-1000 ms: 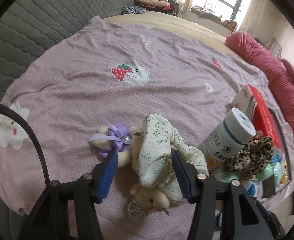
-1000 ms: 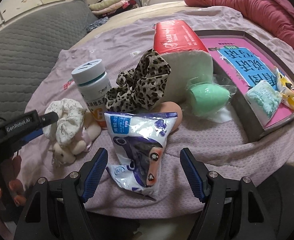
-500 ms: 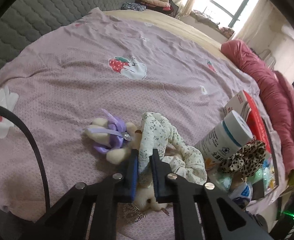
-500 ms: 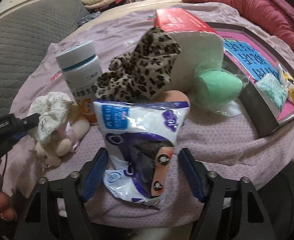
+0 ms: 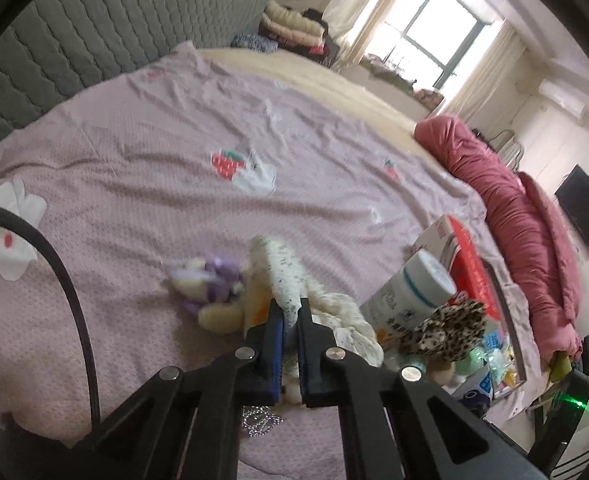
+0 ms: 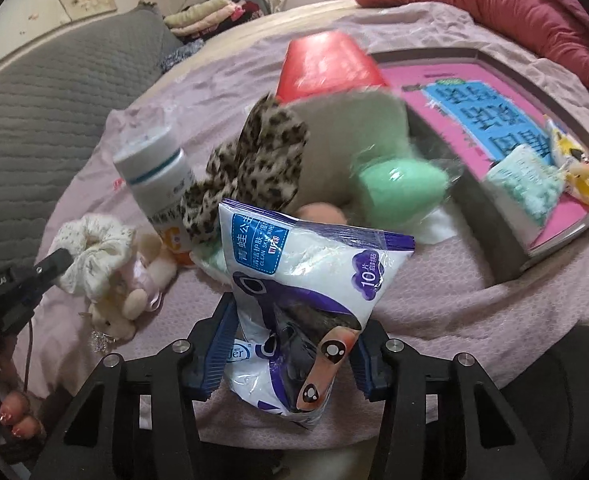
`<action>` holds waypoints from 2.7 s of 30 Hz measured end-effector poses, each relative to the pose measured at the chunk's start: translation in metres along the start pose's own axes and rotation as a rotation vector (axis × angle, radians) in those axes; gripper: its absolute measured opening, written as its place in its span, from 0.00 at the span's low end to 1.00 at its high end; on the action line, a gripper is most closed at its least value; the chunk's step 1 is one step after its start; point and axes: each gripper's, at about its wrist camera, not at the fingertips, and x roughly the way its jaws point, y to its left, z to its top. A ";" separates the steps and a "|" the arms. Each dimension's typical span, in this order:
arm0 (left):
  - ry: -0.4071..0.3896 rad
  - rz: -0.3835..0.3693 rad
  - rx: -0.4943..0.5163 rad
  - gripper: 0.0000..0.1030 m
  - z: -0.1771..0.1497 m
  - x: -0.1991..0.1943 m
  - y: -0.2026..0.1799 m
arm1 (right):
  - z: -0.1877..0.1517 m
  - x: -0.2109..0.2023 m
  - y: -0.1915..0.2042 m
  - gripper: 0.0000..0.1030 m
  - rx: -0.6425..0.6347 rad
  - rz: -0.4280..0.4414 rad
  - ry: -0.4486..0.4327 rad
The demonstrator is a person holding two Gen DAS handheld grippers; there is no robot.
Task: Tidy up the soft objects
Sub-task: 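Grasp the floral scrunchie with the left gripper while the right grasps the white-blue snack bag, then lift the floral scrunchie and white-blue snack bag and carry them to the tray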
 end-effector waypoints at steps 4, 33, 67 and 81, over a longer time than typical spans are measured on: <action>-0.045 -0.030 0.004 0.05 0.003 -0.012 -0.001 | 0.003 -0.013 -0.006 0.50 0.004 0.001 -0.041; -0.146 -0.171 0.260 0.05 -0.017 -0.081 -0.115 | 0.031 -0.076 -0.026 0.50 -0.022 0.060 -0.295; -0.050 -0.321 0.565 0.05 -0.056 -0.018 -0.329 | 0.060 -0.123 -0.200 0.50 0.326 -0.202 -0.538; 0.153 -0.355 0.513 0.05 -0.079 0.076 -0.354 | 0.059 -0.111 -0.232 0.50 0.387 -0.211 -0.510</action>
